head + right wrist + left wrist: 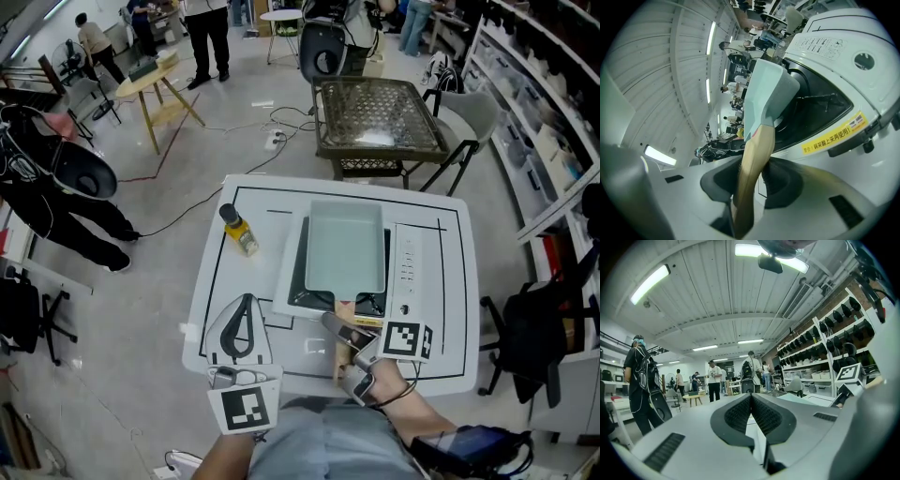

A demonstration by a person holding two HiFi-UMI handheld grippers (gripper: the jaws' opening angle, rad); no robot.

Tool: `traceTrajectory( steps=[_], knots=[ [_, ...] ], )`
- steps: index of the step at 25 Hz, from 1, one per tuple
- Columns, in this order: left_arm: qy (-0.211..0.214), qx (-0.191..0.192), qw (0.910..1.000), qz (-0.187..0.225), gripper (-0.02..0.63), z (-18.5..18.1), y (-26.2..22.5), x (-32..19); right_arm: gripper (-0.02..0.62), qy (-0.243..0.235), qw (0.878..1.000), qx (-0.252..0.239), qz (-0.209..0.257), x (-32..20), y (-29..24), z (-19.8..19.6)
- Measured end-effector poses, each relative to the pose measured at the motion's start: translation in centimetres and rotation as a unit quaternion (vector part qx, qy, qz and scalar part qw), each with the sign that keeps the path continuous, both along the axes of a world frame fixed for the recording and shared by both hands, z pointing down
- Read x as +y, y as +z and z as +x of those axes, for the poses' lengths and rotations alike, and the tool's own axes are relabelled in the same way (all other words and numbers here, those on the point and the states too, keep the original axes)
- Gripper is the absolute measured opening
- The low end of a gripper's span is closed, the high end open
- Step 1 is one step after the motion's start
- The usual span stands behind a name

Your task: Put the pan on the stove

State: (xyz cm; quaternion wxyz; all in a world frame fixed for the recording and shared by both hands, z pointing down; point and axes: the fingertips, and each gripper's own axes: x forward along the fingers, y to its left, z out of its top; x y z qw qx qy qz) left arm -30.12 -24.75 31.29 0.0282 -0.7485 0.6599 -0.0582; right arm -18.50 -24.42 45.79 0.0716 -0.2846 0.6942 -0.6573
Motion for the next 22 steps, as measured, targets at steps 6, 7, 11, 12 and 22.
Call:
traceTrajectory(
  steps=[6, 7, 11, 12, 22],
  knots=[
    [0.002, -0.002, 1.0, 0.005, 0.018, 0.4, -0.1, 0.5, 0.155, -0.002, 1.0, -0.006, 0.03, -0.2, -0.4, 0.3],
    [0.004, -0.002, 1.0, 0.006, 0.018, 0.6, -0.2, 0.5, 0.161, 0.0, 0.999, -0.007, 0.032, -0.1, -0.5, 0.5],
    [0.012, -0.002, 0.9999, 0.007, 0.018, 1.5, -0.7, 0.7, 0.181, 0.008, 0.999, 0.001, 0.045, 0.2, -0.9, 1.8],
    [0.015, -0.001, 0.9999, 0.008, 0.018, 1.8, -0.8, 0.6, 0.186, 0.011, 0.999, 0.009, 0.05, 0.2, -0.9, 2.4],
    [0.057, 0.011, 0.998, 0.023, 0.018, 5.2, -3.3, 0.5, 0.19, 0.093, 0.977, 0.112, 0.154, 1.3, -5.0, 11.0]
  ],
)
